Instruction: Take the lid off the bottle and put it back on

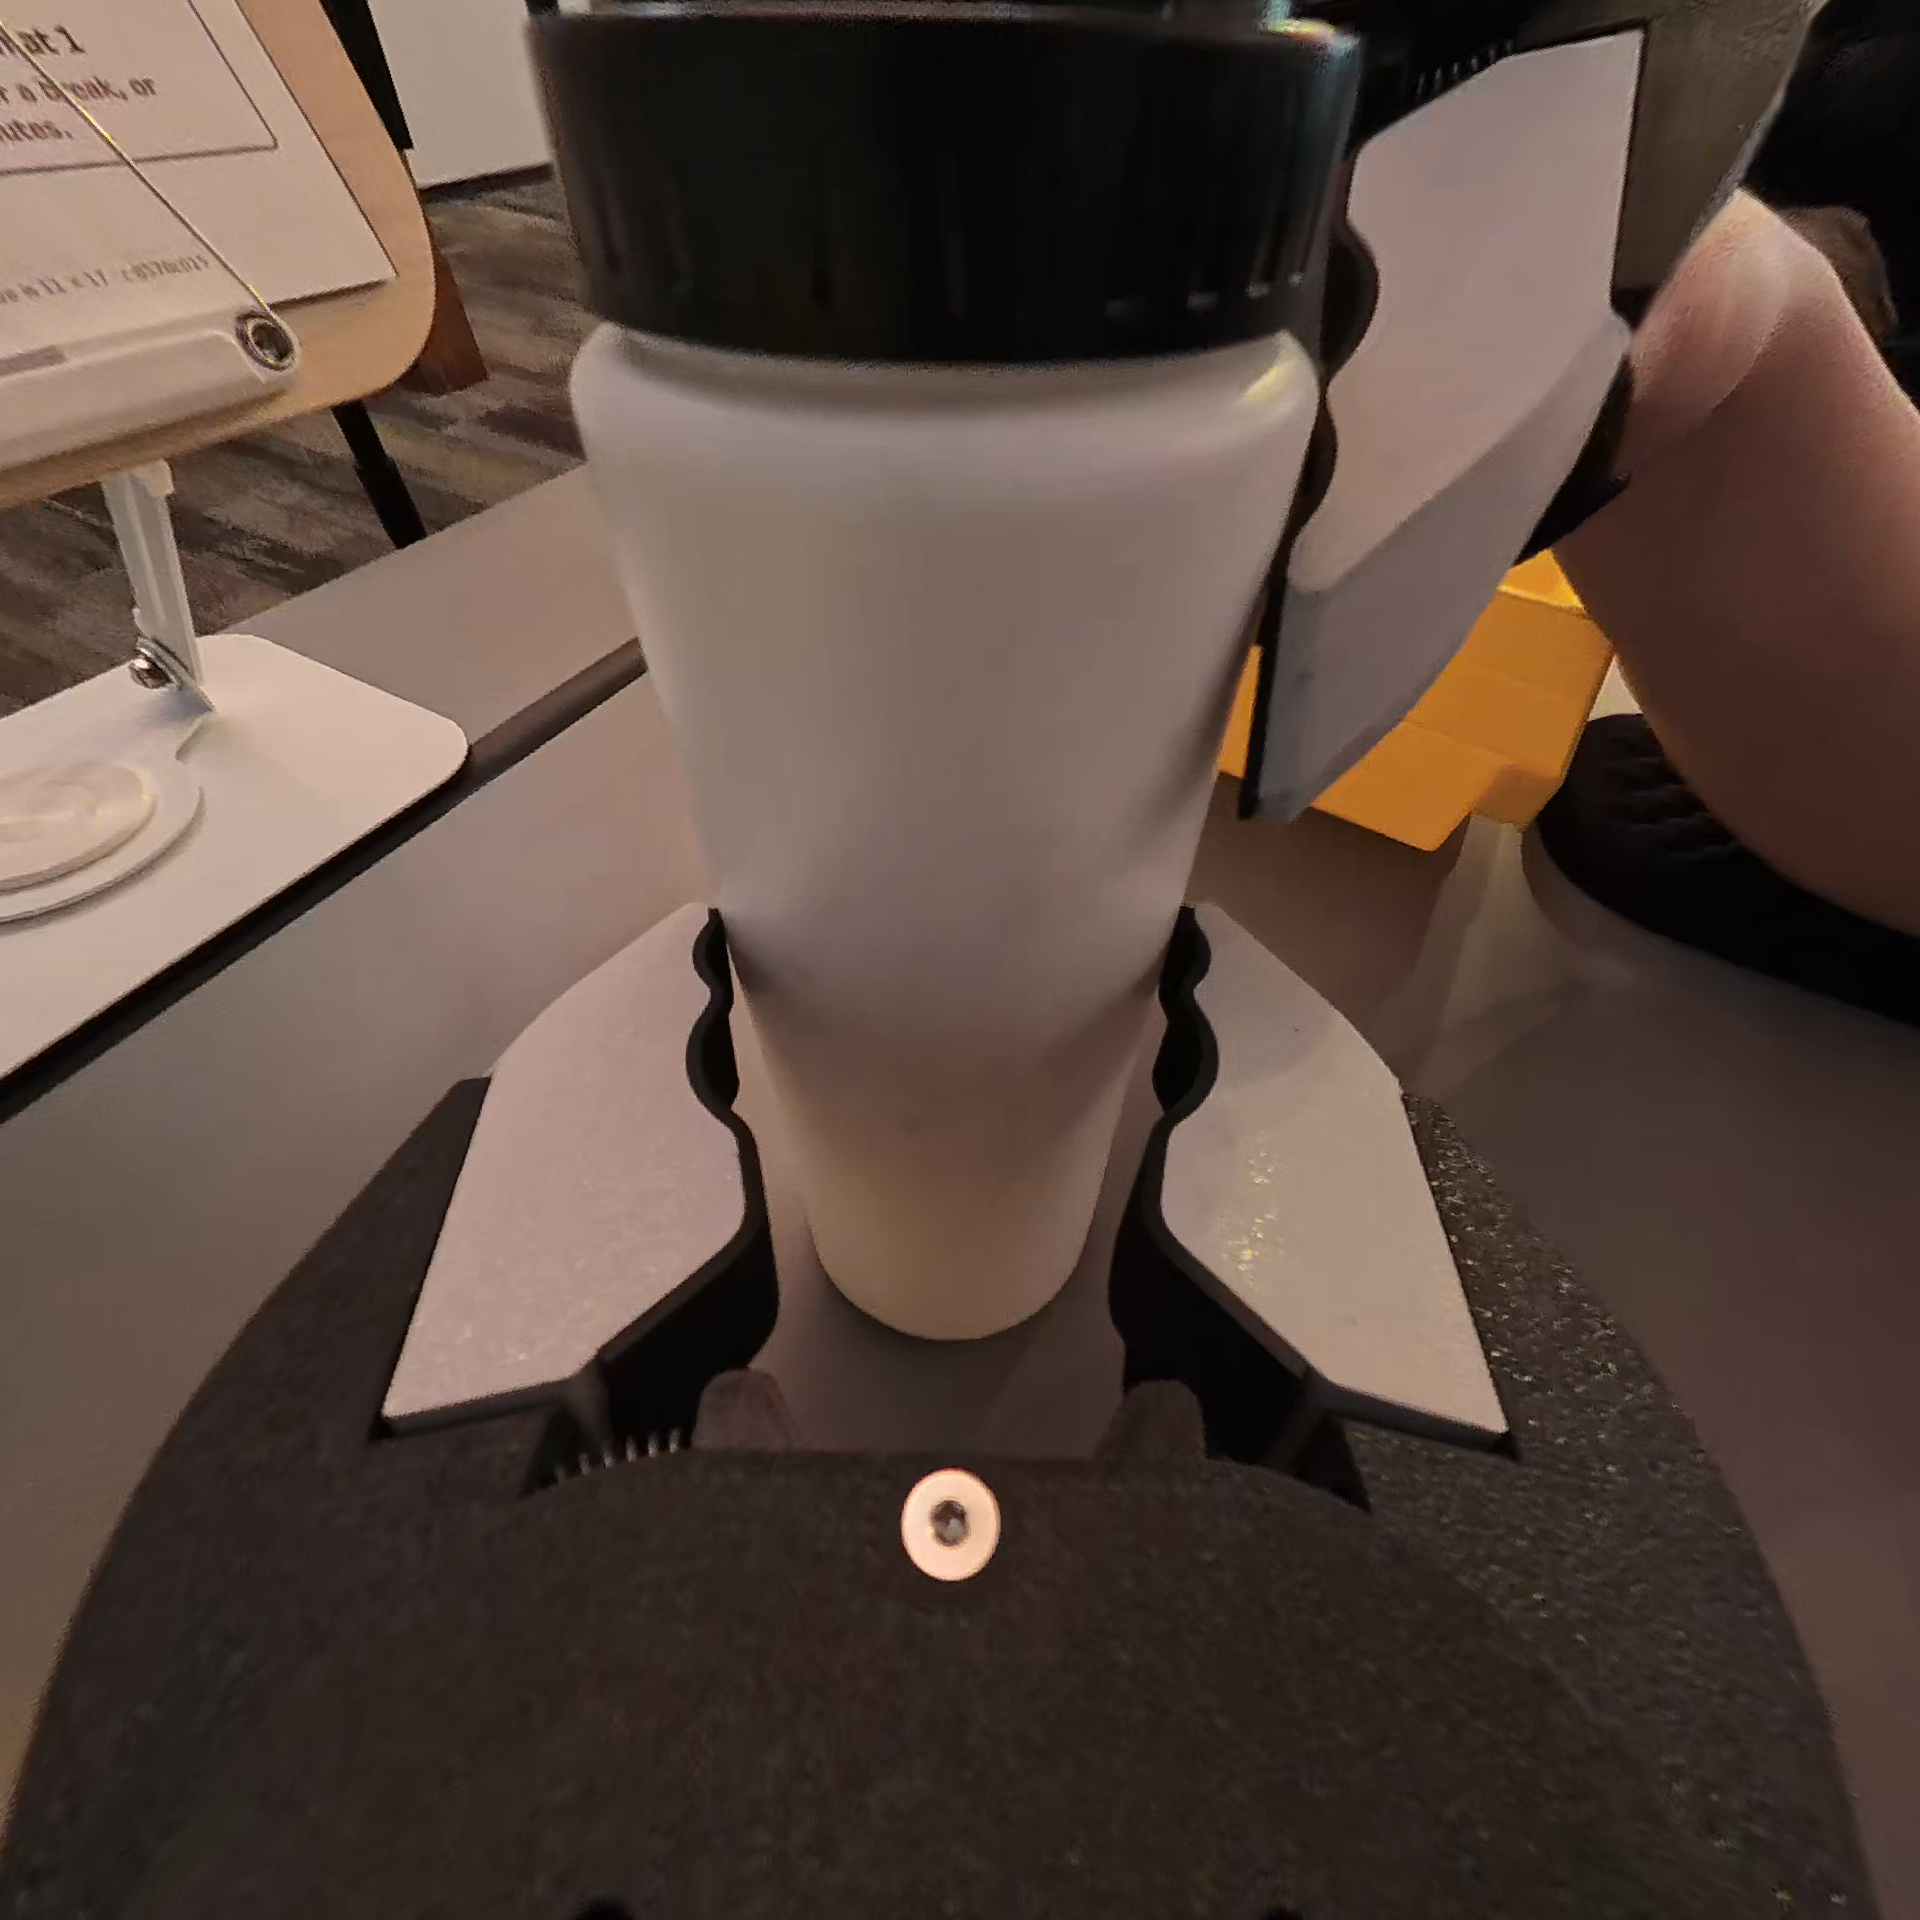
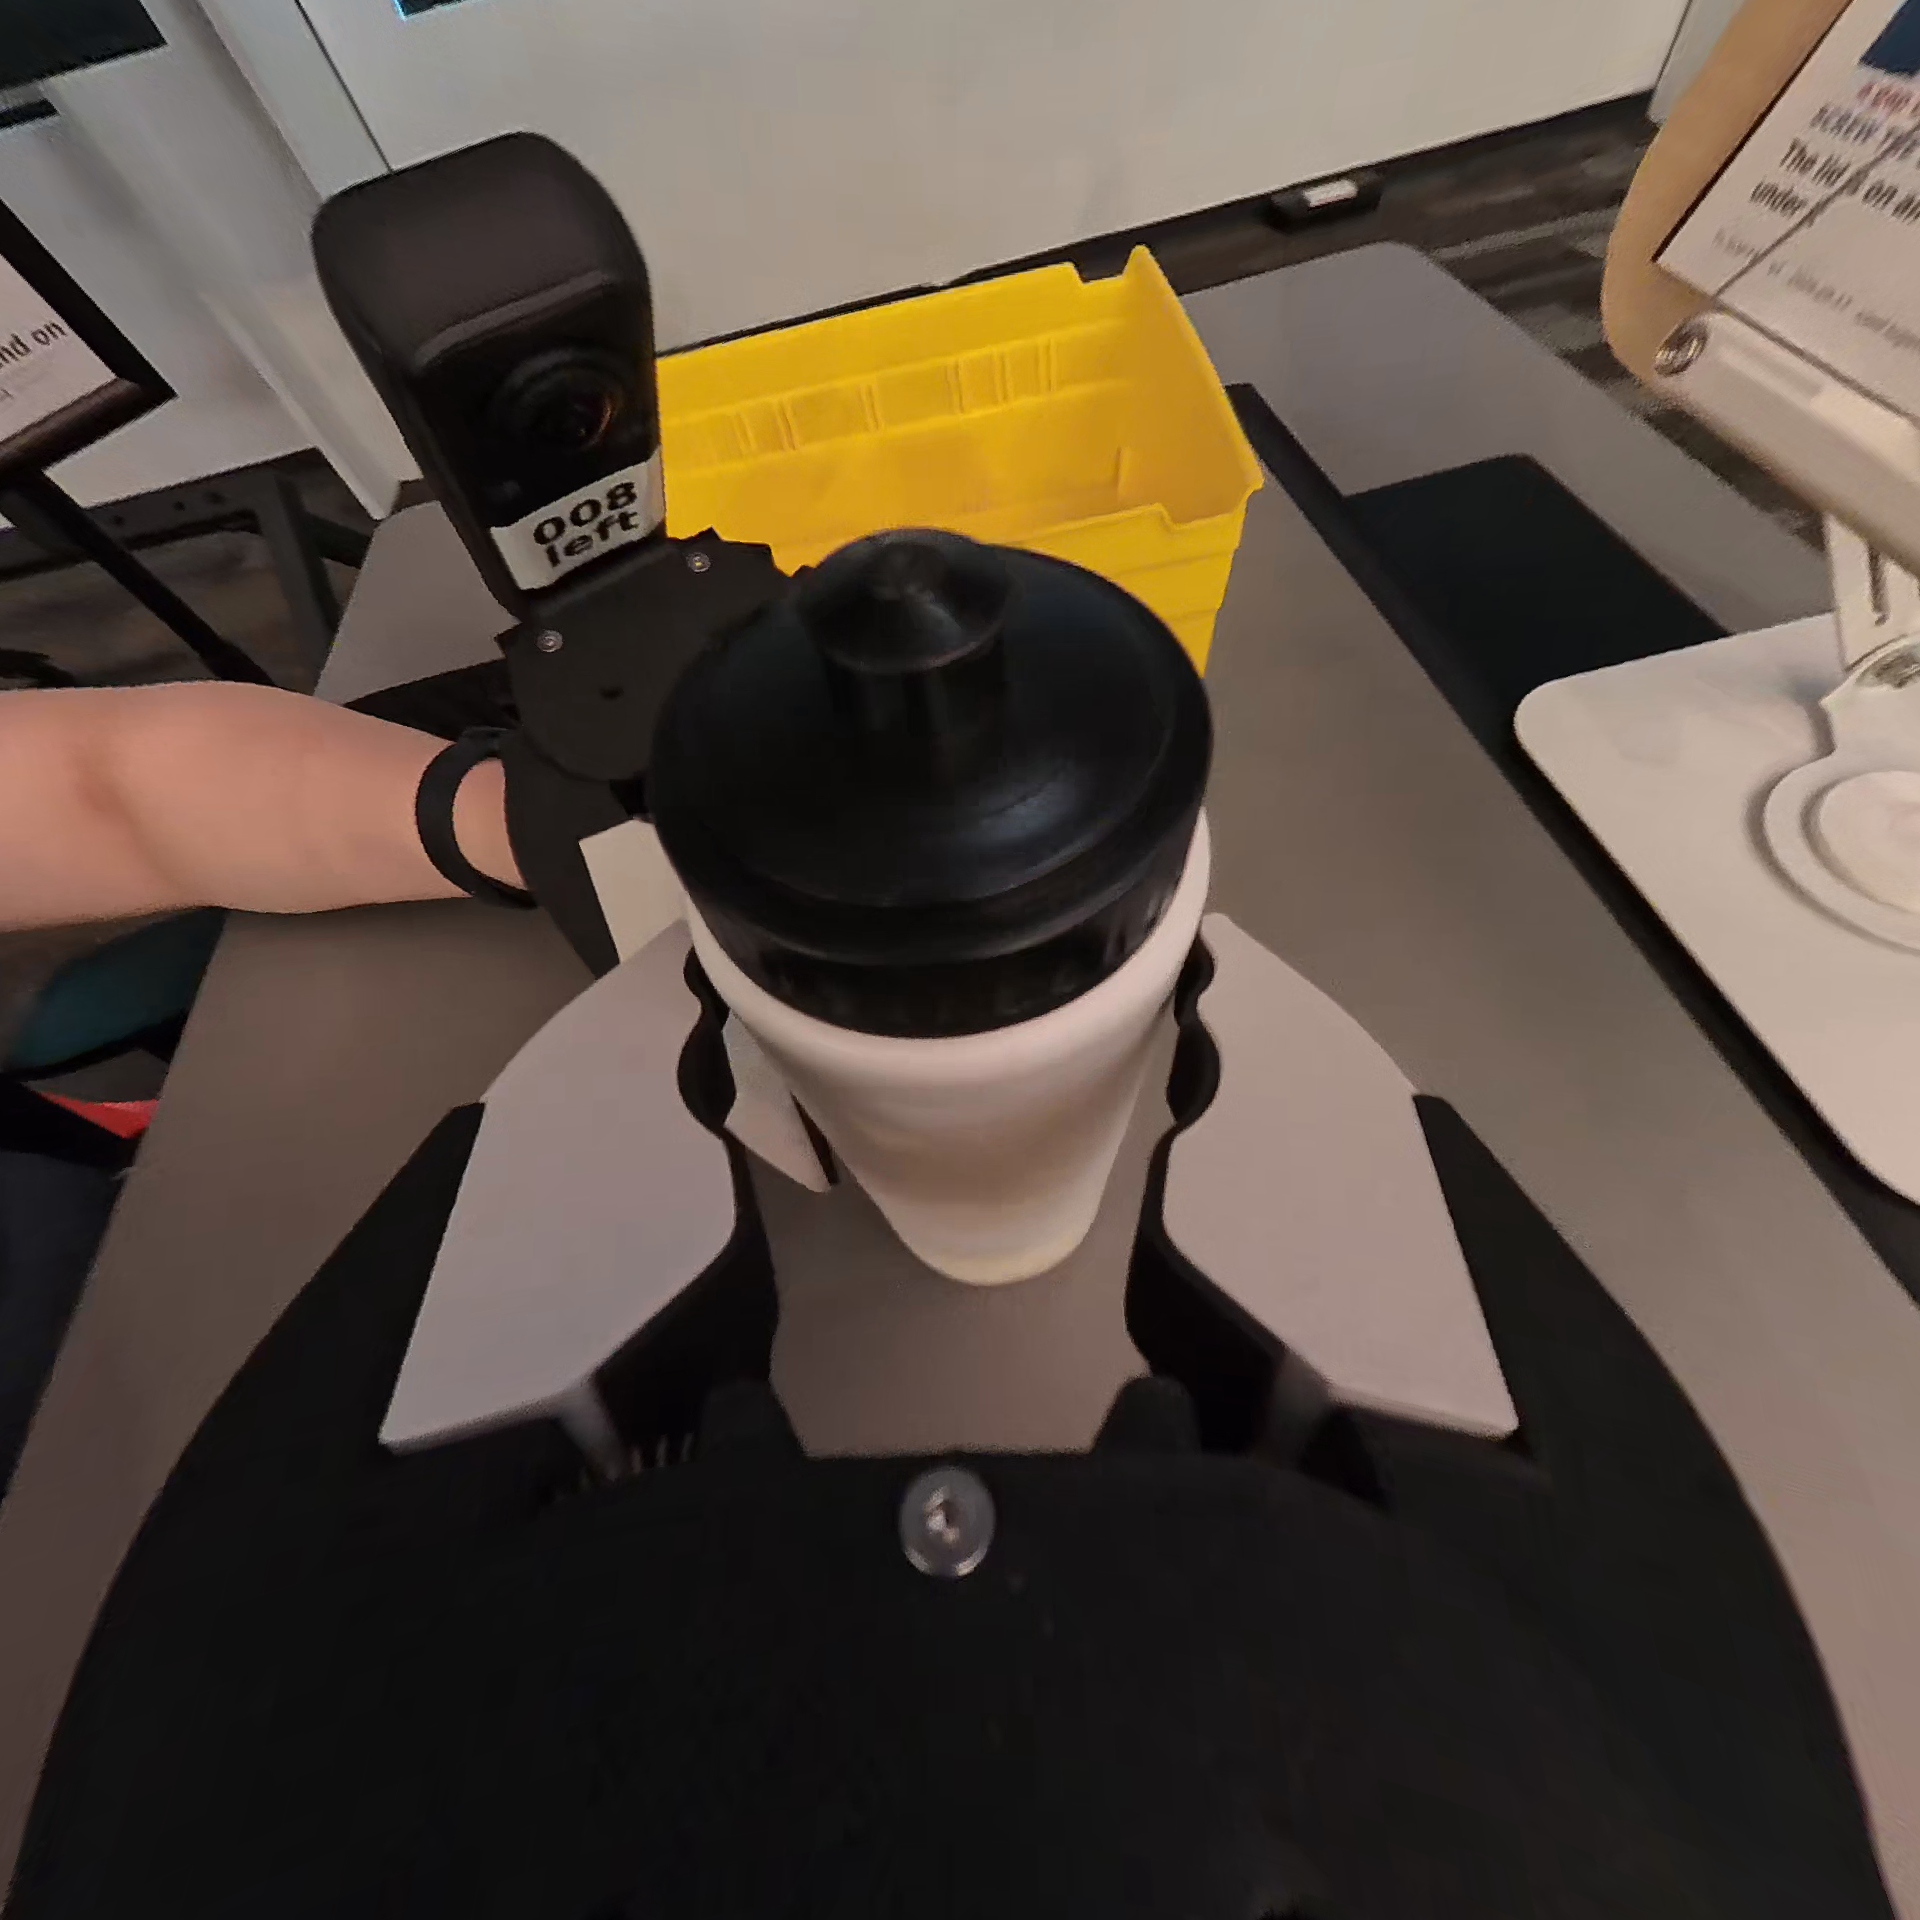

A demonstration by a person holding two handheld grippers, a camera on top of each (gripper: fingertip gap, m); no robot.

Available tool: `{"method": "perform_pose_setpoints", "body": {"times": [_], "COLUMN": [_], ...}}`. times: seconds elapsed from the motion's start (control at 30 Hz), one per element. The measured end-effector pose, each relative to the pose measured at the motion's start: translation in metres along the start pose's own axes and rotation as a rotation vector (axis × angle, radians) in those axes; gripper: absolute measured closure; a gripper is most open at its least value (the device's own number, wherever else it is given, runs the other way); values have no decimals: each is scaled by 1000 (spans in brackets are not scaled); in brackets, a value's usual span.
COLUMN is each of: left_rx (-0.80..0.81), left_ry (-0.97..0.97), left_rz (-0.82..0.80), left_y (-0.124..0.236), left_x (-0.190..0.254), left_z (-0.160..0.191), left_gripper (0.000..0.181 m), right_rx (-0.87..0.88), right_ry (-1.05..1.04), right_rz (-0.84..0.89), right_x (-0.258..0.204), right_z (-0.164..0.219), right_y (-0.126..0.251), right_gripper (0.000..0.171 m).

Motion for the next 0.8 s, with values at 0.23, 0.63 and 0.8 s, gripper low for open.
{"method": "perform_pose_setpoints", "body": {"times": [0.23,0.63,0.8], "left_rx": [19,-3,-22], "left_ry": [-19,-30,-30], "left_rz": [14,13,4], "left_y": [8,-4,-4], "left_x": [5,5,5], "left_z": [5,6,6], "left_gripper": [101,94,94], "right_rx": [-15,-45,-71], "right_ry": [58,47,43], "right_rz": [28,37,82], "right_x": [-14,-16,-13], "right_z": [-9,-7,-11], "right_y": [0,0,3], "right_gripper": [89,89,83]}}
Point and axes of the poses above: each gripper's, where its closed fingertips meet, y back along the fingers, z out of its underside, x = y × z across the jaws, the point moved 3 cm from there along y, back along the fingers, and after that the axes turned 5 degrees about x, right-handed, at the moved point
